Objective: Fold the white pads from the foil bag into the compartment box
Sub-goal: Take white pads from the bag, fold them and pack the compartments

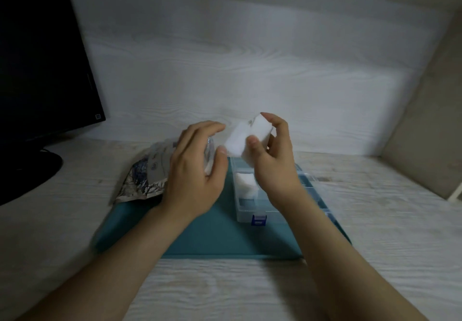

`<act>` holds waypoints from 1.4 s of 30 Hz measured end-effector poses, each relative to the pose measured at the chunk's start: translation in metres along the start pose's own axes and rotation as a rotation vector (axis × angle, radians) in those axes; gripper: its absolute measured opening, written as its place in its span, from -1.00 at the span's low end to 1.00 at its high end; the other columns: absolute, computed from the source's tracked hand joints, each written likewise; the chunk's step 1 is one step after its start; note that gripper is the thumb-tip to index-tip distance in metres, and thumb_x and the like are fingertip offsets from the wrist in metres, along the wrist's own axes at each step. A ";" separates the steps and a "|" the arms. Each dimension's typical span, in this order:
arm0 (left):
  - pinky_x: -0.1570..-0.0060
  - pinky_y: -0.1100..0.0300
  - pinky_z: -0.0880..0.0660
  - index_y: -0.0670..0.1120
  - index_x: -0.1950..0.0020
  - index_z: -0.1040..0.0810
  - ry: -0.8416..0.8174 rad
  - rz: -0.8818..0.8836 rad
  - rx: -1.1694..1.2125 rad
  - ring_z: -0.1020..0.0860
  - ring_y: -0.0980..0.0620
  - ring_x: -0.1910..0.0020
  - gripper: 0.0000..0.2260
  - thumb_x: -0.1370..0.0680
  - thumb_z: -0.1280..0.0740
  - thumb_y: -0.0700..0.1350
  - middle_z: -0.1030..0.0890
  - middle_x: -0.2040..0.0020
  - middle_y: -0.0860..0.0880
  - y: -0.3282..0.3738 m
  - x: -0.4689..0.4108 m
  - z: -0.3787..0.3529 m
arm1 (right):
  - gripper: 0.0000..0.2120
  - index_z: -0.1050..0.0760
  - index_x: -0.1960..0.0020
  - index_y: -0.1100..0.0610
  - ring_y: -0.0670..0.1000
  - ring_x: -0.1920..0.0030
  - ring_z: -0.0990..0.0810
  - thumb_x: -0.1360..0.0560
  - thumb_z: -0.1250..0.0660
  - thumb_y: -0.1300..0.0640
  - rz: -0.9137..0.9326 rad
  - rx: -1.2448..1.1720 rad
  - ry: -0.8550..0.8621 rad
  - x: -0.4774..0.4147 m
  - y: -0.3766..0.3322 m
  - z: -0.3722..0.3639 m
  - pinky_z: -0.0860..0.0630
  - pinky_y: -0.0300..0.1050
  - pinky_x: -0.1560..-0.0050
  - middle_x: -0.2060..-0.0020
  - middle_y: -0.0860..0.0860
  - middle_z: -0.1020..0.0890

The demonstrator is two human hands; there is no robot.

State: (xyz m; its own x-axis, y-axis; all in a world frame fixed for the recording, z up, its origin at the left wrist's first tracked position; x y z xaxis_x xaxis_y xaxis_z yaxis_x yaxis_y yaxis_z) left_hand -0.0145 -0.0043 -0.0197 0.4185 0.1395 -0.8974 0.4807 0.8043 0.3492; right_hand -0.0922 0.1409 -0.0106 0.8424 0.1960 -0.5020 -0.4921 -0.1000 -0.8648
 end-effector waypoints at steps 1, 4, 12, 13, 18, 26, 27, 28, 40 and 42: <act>-0.35 0.19 -0.46 -0.18 -0.42 -0.53 -0.032 0.054 0.063 -0.56 0.04 -0.31 -0.67 -0.65 -0.33 -0.20 -0.60 -0.31 -0.04 0.004 0.002 -0.005 | -0.61 -0.34 -0.42 -0.04 -0.03 -0.03 -0.65 -0.69 -0.26 0.29 0.002 0.004 -0.030 0.001 -0.001 0.004 -0.67 0.00 -0.08 -0.14 0.16 -0.63; -0.43 0.21 -0.43 -0.07 -0.59 -0.35 -0.168 0.381 0.401 -0.50 0.20 -0.44 -0.50 -0.67 -0.39 -0.12 -0.52 -0.48 0.05 0.013 0.011 -0.023 | -0.63 -0.40 -0.39 -0.05 0.15 -0.06 -0.66 -0.68 -0.29 0.29 -0.022 -0.033 -0.109 0.006 -0.003 0.017 -0.68 0.09 -0.07 -0.14 0.20 -0.65; -0.37 -0.19 -0.55 -0.21 -0.34 -0.60 -0.301 0.884 0.968 -0.64 -0.20 -0.31 -0.74 -0.76 -0.19 -0.18 -0.70 -0.25 -0.22 0.021 0.017 -0.040 | -0.66 -0.56 -0.31 0.07 0.04 0.13 -0.69 -0.59 -0.43 0.34 -0.055 -0.101 -0.138 0.024 0.006 0.026 -0.67 -0.05 0.06 0.12 0.13 -0.74; -0.35 -0.17 -0.57 -0.23 -0.33 -0.60 -0.302 0.908 0.971 -0.64 -0.20 -0.31 -0.73 -0.77 -0.18 -0.17 -0.70 -0.24 -0.23 0.021 0.018 -0.041 | -0.63 -0.56 -0.32 0.03 0.04 0.22 -0.64 -0.58 -0.46 0.31 -0.026 -0.028 -0.125 0.025 0.008 0.026 -0.64 -0.05 0.14 0.23 0.11 -0.70; -0.28 -0.15 -0.61 -0.23 -0.35 -0.58 -0.294 0.955 0.946 -0.68 -0.18 -0.26 -0.72 -0.77 -0.17 -0.13 -0.71 -0.22 -0.21 0.012 0.021 -0.043 | -0.70 -0.60 -0.33 -0.03 0.14 0.22 -0.65 -0.64 -0.39 0.22 0.057 0.141 -0.106 0.023 0.014 0.025 -0.67 0.02 0.24 0.15 0.12 -0.64; -0.30 -0.19 -0.59 -0.25 -0.40 -0.53 -0.313 1.019 1.033 -0.69 -0.20 -0.23 -0.67 -0.77 -0.16 -0.08 -0.70 -0.25 -0.24 0.012 0.019 -0.041 | -0.69 -0.65 -0.28 -0.06 -0.07 0.15 -0.64 -0.56 -0.49 0.14 0.156 0.381 0.036 0.020 0.017 0.037 -0.66 -0.12 0.08 0.02 -0.08 -0.66; -0.31 -0.20 -0.58 -0.25 -0.41 -0.52 -0.312 1.033 1.049 -0.68 -0.20 -0.25 -0.67 -0.78 -0.16 -0.08 -0.69 -0.25 -0.24 0.012 0.019 -0.041 | -0.65 -0.63 -0.31 -0.08 -0.09 0.07 -0.62 -0.54 -0.50 0.13 0.199 0.425 0.011 0.021 0.014 0.038 -0.59 -0.25 0.05 -0.07 -0.10 -0.64; -0.32 -0.21 -0.57 -0.25 -0.42 -0.52 -0.316 1.044 1.070 -0.67 -0.20 -0.27 -0.66 -0.78 -0.15 -0.08 -0.69 -0.27 -0.24 0.011 0.019 -0.041 | -0.62 -0.62 -0.32 -0.08 -0.10 -0.02 -0.61 -0.53 -0.52 0.12 0.239 0.460 -0.026 0.023 0.011 0.039 -0.51 -0.35 0.03 -0.14 -0.11 -0.62; -0.33 -0.05 -0.56 -0.19 -0.45 -0.49 -0.438 1.128 1.250 -0.61 -0.20 -0.36 -0.43 -0.76 0.00 0.21 -0.63 -0.34 -0.30 0.019 0.014 -0.036 | -0.67 -0.62 -0.23 -0.02 -0.08 -0.27 -0.42 -0.50 -0.57 0.02 0.272 0.579 -0.157 0.032 0.006 0.024 -0.34 -0.61 -0.05 -0.23 -0.08 -0.55; -0.25 -0.01 -0.61 -0.18 -0.46 -0.49 -0.410 1.152 1.269 -0.64 -0.16 -0.31 -0.44 -0.76 -0.01 0.22 -0.64 -0.33 -0.27 0.018 0.015 -0.037 | -0.75 -0.64 -0.14 -0.02 -0.12 -0.24 -0.50 -0.50 -0.57 0.04 0.235 0.492 -0.140 0.031 0.007 0.024 -0.43 -0.52 -0.03 -0.21 -0.12 -0.59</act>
State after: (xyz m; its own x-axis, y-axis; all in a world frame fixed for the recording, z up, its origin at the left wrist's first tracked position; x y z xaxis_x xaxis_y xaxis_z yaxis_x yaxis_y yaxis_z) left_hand -0.0279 0.0334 -0.0362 0.9991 -0.0401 -0.0158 -0.0075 -0.5220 0.8529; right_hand -0.0745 0.1696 -0.0321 0.6768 0.3544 -0.6453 -0.7359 0.3032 -0.6054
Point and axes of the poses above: each hand's wrist, its own x-axis away from the middle knuckle, its own z-axis out of the back of the hand, y = z × x, the point moved 2 cm from there along -x, towards the middle knuckle
